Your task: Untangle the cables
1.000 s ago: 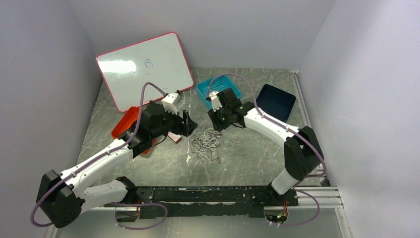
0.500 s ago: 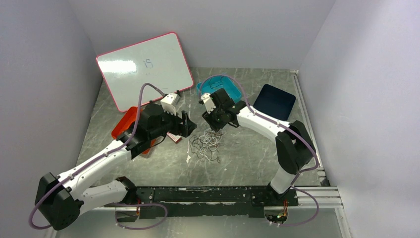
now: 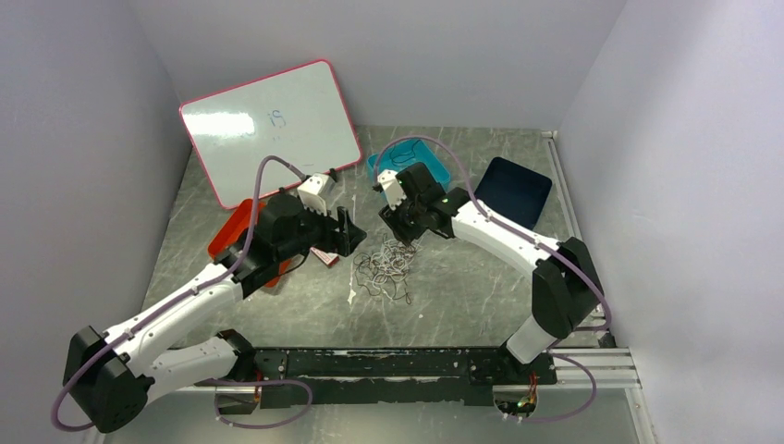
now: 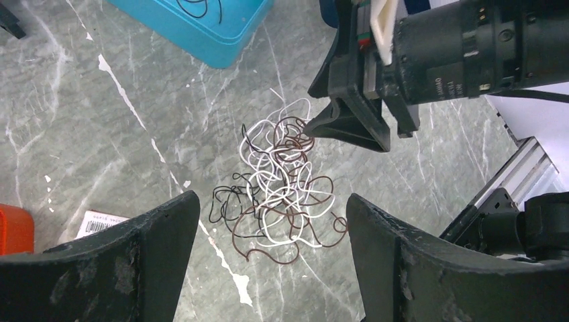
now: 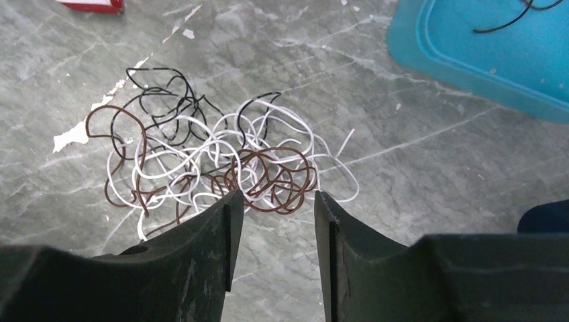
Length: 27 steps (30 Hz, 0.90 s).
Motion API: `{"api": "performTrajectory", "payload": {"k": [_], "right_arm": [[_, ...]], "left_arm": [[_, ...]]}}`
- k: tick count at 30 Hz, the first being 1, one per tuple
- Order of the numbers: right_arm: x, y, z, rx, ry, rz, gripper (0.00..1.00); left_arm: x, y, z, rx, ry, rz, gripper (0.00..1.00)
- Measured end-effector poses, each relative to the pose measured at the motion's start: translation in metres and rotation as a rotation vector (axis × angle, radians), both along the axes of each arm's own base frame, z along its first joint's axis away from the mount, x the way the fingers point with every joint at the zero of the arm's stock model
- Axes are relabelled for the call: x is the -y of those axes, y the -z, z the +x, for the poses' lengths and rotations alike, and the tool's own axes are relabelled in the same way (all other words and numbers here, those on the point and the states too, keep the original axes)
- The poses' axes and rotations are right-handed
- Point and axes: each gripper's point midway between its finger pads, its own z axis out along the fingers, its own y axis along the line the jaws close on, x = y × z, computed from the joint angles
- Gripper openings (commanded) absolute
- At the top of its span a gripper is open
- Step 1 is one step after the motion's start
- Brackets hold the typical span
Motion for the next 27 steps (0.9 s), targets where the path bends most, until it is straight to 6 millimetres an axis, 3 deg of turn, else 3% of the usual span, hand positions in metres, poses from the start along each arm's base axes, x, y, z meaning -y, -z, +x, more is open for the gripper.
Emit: {"api": "performTrajectory", "payload": {"k": [19, 27], "right_arm": [[-0.004, 0.037, -0.014, -0.117, -0.04, -0.04, 0.47], [-0.003, 0.042, -0.012, -0.115, -0.034, -0.051, 0.37]], "left_arm": [[-0.005, -0.006, 0.0, 0.016, -0.021, -0.003, 0.85], [-0.005, -0.004, 0.0, 0.012, -0.021, 0.002, 0.85]]}}
